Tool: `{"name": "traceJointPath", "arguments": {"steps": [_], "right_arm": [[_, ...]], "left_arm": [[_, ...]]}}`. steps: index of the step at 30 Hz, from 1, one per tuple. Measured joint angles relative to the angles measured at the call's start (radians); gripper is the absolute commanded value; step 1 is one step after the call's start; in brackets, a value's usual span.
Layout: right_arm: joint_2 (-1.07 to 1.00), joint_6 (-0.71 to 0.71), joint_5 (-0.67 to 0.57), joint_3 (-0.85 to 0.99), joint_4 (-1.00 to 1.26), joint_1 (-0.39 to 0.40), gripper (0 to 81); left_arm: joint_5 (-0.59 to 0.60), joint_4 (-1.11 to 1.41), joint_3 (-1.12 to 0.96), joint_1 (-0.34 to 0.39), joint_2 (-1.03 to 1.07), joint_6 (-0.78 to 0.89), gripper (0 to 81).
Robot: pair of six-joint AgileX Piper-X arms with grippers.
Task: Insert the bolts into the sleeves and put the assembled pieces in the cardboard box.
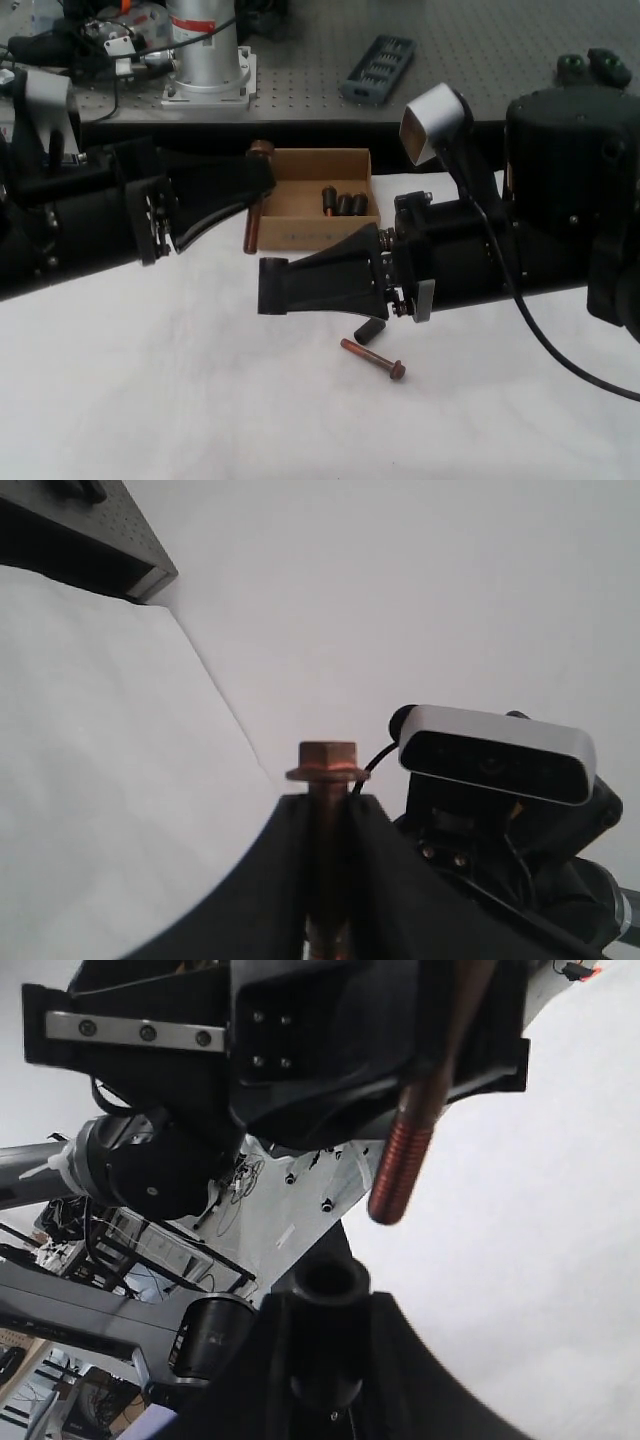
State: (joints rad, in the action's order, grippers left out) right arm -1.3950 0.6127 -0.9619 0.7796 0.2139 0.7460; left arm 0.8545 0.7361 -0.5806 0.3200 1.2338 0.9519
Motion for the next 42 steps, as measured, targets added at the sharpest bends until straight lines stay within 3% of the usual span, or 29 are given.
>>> {"name": "traceJointPath", "arguments": {"steps": [7,42], "right_arm": [[-0.026,0.022,-0.038,0.0,0.0,0.0,2.9],[-0.028,0.044,-0.059,0.035,0.016,0.0,2.9]], "left_arm": [[0.002,0.0,0.0,0.046,0.0,0.0,0.7],[0.032,0.0,-0.028,0.046,0.0,-0.081,0.7]]}}
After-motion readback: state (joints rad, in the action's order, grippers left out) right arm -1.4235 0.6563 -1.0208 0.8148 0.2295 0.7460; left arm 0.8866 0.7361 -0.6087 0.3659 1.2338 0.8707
